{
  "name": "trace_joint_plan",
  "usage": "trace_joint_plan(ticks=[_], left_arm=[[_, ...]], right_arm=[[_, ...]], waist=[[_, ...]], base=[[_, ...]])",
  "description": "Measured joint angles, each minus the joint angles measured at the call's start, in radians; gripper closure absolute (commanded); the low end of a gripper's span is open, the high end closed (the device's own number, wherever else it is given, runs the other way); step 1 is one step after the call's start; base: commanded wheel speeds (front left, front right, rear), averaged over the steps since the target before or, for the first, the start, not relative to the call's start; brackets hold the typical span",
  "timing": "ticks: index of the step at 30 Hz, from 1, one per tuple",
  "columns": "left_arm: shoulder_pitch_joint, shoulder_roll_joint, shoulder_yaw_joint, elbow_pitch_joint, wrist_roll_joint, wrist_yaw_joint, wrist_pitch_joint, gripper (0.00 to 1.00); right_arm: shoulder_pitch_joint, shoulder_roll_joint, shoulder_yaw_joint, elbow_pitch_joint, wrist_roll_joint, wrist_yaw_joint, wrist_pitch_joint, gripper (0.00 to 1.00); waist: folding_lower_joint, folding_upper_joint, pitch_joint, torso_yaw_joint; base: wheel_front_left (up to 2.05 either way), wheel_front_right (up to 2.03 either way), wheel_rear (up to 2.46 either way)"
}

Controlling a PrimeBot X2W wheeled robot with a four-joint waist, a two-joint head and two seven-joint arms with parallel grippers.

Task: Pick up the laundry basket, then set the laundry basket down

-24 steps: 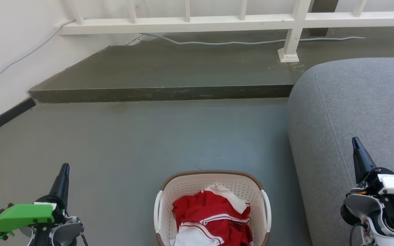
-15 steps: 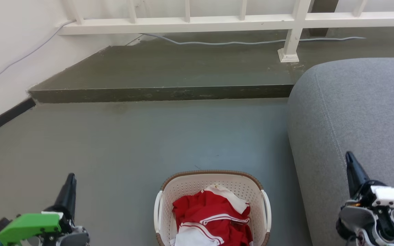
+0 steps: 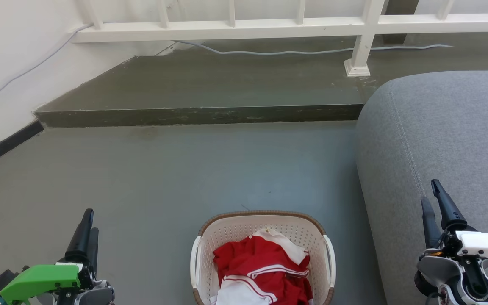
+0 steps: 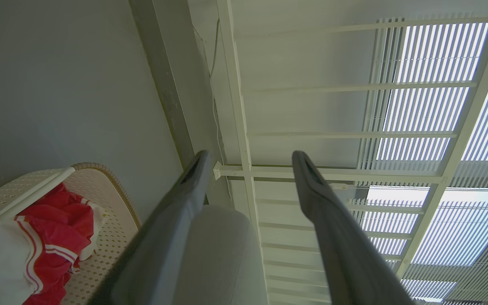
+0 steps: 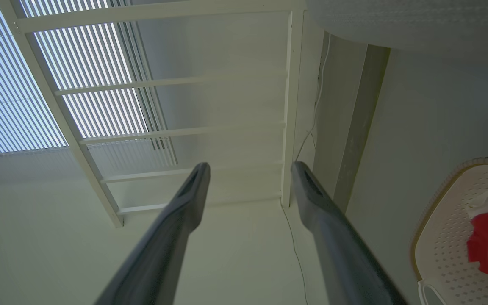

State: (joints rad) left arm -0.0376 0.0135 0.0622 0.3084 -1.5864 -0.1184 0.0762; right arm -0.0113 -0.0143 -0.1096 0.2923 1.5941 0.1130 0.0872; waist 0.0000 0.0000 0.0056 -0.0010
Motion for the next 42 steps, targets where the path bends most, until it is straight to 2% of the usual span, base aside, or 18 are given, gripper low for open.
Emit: trace_joint_plan(ticks=[18,23,35,42], left_arm=[[-0.005,0.019,-0.072,-0.037,0.140,0.000,-0.070,0.00],[-0.012,0.042,-0.099,-0.042,0.220,0.000,-0.089,0.00],[-0.030,0.053,-0.105,-0.072,0.449,0.000,-0.131,0.00],[-0.036,0.060,-0.124,-0.091,0.594,0.000,-0.154,0.00]], right_arm=[[-0.009,-0.041,0.075,-0.063,-0.125,0.000,-0.071,0.00],[-0.022,-0.060,0.105,-0.077,-0.183,0.000,-0.096,0.00],[-0.027,-0.116,0.170,-0.086,-0.343,0.001,-0.143,0.00],[-0.045,-0.156,0.202,-0.075,-0.495,0.001,-0.167,0.00]], waist=[[0.0000,0.0000,0.005,-0.003],[0.0000,0.0000,0.007,-0.004],[0.0000,0.0000,0.010,-0.007],[0.0000,0.0000,0.014,-0.011]], base=[[0.00,0.00,0.00],[0.00,0.00,0.00],[0.00,0.00,0.00],[0.00,0.00,0.00]])
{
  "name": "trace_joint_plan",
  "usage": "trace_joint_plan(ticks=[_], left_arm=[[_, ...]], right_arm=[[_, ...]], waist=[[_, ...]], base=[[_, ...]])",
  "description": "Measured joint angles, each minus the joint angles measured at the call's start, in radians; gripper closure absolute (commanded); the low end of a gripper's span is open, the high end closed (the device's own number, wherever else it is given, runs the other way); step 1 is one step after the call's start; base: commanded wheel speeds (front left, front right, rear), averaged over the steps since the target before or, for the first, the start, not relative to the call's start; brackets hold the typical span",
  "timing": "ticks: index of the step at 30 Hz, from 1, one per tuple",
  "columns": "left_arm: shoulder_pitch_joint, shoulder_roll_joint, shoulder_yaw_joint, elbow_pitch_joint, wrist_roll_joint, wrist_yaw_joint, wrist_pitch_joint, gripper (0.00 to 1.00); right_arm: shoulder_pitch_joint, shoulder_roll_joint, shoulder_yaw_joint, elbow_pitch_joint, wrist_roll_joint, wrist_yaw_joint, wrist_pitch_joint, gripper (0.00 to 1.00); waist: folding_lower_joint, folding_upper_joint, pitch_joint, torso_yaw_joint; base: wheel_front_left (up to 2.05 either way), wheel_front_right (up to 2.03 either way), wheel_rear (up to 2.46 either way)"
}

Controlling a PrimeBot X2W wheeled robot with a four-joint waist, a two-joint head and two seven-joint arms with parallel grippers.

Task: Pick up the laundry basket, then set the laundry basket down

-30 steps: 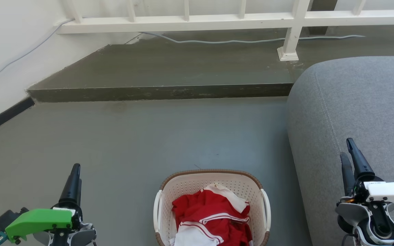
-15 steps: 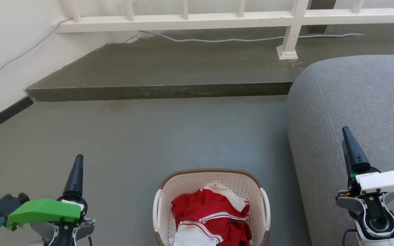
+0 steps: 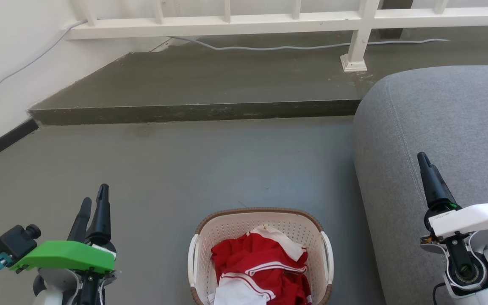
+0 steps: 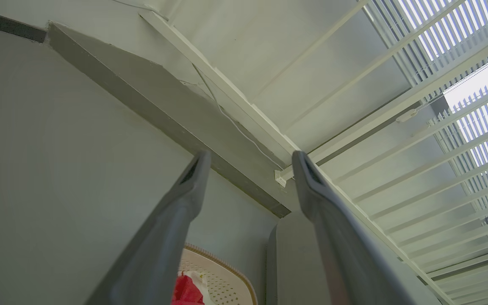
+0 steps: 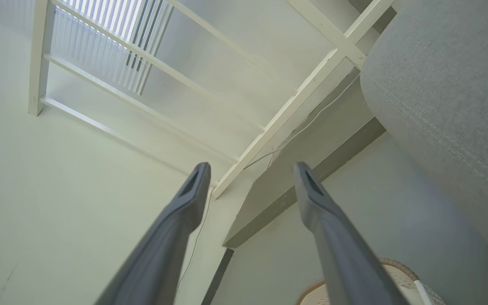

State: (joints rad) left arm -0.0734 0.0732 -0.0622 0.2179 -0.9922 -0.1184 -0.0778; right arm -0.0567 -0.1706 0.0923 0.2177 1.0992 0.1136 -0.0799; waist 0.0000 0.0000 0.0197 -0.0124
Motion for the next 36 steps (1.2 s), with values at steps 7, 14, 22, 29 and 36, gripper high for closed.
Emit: trace_joint_plan(ticks=[7,14,22,29,36], left_arm=[[-0.009,0.005,-0.016,-0.010,0.142,0.012,-0.021,0.00],[-0.010,0.005,-0.045,-0.015,0.268,0.025,-0.046,0.00],[-0.010,0.002,-0.068,-0.016,0.376,0.032,-0.073,0.00],[-0.011,-0.004,-0.070,-0.031,0.473,0.040,-0.096,0.00],[-0.014,-0.008,-0.072,-0.039,0.578,0.041,-0.124,0.00]], right_arm=[[-0.021,-0.016,0.019,-0.001,-0.130,-0.024,-0.019,0.00],[-0.027,-0.018,0.052,-0.003,-0.244,-0.038,-0.044,0.00],[-0.036,-0.022,0.094,0.030,-0.351,-0.070,-0.070,0.00],[-0.042,-0.025,0.116,0.035,-0.445,-0.090,-0.091,0.00],[-0.065,-0.031,0.140,0.036,-0.552,-0.100,-0.122,0.00]], waist=[[0.0000,0.0000,0.004,-0.005],[0.0000,0.0000,0.009,-0.010],[0.0000,0.0000,0.013,-0.014],[0.0000,0.0000,0.013,-0.017],[0.0000,0.0000,0.017,-0.020]], base=[[0.00,0.00,0.00],[0.00,0.00,0.00],[0.00,0.00,0.00],[0.00,0.00,0.00],[0.00,0.00,0.00]])
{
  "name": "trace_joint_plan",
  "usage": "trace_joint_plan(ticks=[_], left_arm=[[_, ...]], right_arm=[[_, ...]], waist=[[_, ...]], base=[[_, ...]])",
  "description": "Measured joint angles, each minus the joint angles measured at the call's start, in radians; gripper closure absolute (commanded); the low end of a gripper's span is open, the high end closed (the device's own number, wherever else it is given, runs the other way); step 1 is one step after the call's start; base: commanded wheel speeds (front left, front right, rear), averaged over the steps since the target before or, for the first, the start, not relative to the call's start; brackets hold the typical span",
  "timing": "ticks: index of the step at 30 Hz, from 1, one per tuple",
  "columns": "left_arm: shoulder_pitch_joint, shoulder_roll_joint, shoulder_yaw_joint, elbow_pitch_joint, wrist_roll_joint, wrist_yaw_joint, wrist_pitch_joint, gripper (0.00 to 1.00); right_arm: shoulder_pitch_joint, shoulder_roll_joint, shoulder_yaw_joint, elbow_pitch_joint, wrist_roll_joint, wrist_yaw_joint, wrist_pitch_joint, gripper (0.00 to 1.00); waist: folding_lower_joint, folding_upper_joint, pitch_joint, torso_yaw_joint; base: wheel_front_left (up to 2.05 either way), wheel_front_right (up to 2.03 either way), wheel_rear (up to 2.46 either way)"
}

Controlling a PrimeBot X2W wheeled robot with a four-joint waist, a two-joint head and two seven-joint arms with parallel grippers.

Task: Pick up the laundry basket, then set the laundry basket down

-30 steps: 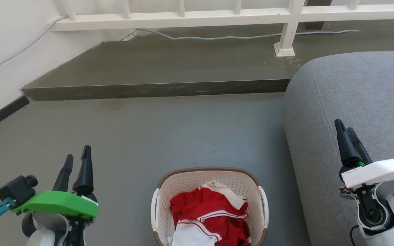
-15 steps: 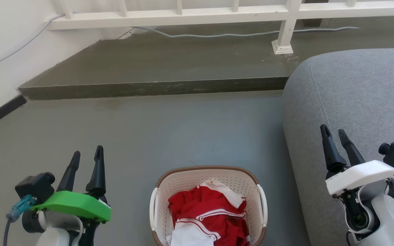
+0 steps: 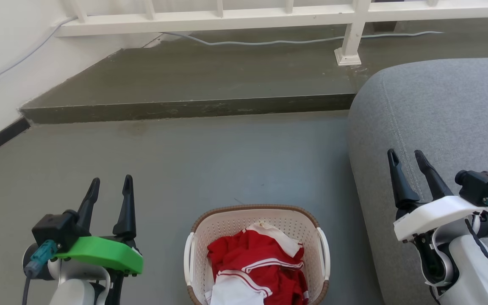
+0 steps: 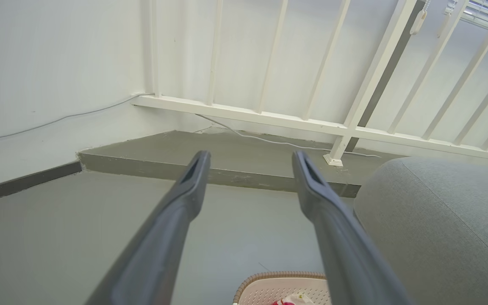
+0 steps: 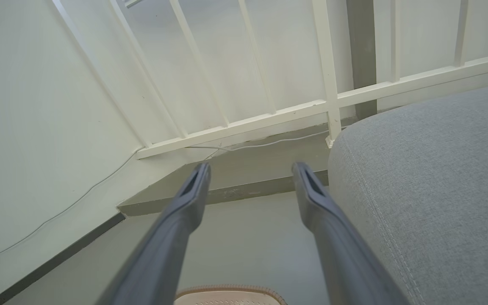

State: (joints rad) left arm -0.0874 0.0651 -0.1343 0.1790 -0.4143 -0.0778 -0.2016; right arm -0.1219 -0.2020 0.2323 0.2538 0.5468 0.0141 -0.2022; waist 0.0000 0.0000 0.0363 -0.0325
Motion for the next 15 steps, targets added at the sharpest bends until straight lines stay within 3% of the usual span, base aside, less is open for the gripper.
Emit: trace_joint_plan(ticks=[15], left_arm=[[-0.016,-0.008,-0.005,-0.021,0.192,0.000,-0.050,0.00]], right_arm=[[-0.028,-0.016,0.031,0.000,-0.175,-0.007,-0.048,0.00]], waist=[[0.0000,0.0000,0.002,-0.006]], base=[[0.00,0.00,0.00]])
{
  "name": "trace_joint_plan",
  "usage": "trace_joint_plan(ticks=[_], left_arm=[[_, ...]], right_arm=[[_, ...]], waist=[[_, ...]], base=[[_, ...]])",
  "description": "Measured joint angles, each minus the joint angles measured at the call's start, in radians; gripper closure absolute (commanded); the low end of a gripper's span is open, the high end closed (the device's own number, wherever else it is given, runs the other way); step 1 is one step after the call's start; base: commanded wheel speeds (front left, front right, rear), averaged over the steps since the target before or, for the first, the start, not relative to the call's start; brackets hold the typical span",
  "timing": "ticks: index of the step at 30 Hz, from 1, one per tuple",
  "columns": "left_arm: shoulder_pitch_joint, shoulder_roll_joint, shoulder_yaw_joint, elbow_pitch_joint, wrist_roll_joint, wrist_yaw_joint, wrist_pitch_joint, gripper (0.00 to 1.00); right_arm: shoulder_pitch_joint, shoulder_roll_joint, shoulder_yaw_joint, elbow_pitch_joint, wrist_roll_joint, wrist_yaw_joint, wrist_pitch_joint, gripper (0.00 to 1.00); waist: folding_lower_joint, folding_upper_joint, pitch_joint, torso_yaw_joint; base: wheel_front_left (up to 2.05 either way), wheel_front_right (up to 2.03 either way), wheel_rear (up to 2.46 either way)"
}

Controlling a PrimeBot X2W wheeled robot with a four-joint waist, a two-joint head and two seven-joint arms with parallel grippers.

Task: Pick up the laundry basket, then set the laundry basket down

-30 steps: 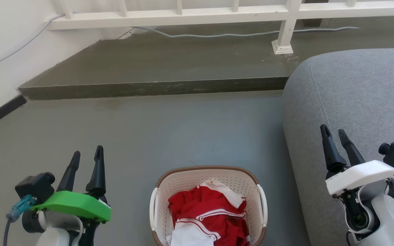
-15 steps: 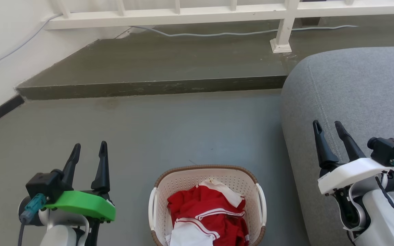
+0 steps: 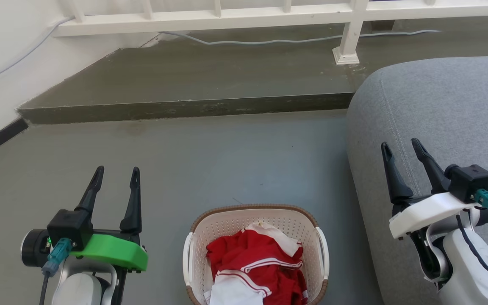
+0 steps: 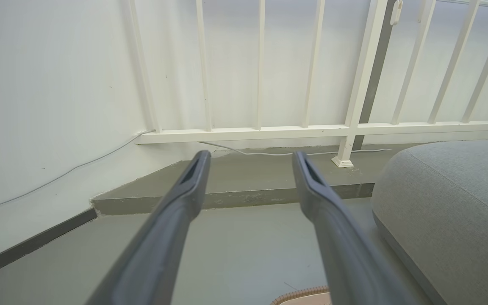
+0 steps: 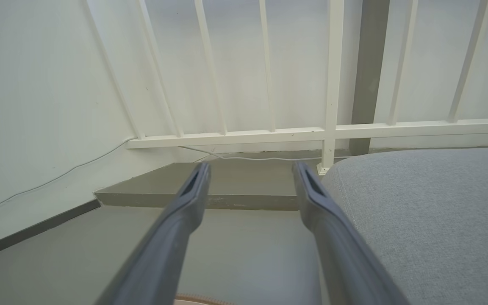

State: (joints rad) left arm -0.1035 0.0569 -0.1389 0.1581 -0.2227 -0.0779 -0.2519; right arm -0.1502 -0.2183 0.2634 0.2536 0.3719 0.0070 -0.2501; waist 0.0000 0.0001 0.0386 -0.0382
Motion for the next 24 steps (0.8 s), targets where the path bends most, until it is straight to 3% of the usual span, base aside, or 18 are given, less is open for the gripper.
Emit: trace_joint_plan(ticks=[24], left_arm=[[0.000,-0.007,0.012,0.017,0.000,-0.011,0.000,0.00]], right_arm=[[-0.006,0.019,-0.026,0.013,-0.014,0.013,0.000,0.00]], waist=[[0.0000,0.0000,-0.005,0.001]], base=[[0.00,0.00,0.00]])
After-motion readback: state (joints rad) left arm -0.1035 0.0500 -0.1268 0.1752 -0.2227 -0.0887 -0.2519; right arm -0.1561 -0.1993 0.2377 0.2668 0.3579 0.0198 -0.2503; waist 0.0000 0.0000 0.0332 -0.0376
